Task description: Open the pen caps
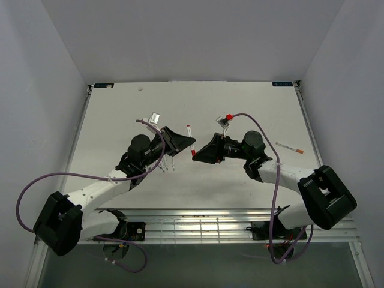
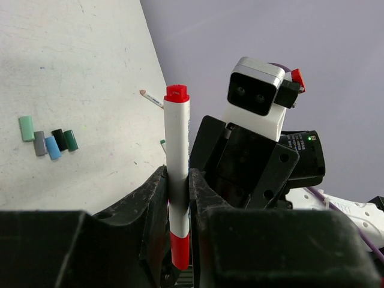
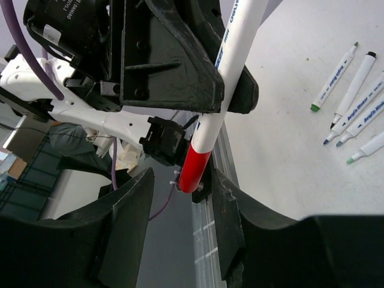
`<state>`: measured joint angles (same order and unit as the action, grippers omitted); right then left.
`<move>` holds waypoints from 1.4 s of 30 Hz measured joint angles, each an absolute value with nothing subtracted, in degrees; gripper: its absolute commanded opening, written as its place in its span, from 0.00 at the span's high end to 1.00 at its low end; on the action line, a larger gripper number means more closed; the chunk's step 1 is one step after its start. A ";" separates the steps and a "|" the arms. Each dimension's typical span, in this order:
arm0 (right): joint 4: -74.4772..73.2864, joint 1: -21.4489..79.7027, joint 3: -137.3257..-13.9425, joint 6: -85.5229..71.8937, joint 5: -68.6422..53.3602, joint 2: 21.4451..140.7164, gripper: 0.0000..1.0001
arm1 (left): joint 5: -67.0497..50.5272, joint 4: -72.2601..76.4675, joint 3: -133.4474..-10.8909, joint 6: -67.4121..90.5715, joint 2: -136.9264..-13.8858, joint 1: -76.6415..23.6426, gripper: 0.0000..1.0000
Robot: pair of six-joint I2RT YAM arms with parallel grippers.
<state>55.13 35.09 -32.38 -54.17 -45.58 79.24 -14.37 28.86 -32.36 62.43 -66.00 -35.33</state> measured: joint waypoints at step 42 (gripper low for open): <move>4.16 52.56 -46.89 -22.17 5.61 76.25 0.92 | 1.52 7.77 -36.80 61.63 -66.74 -37.36 1.00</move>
<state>4.16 52.56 -46.89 -22.17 5.61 76.25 1.52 7.77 -36.80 61.63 -66.74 -37.36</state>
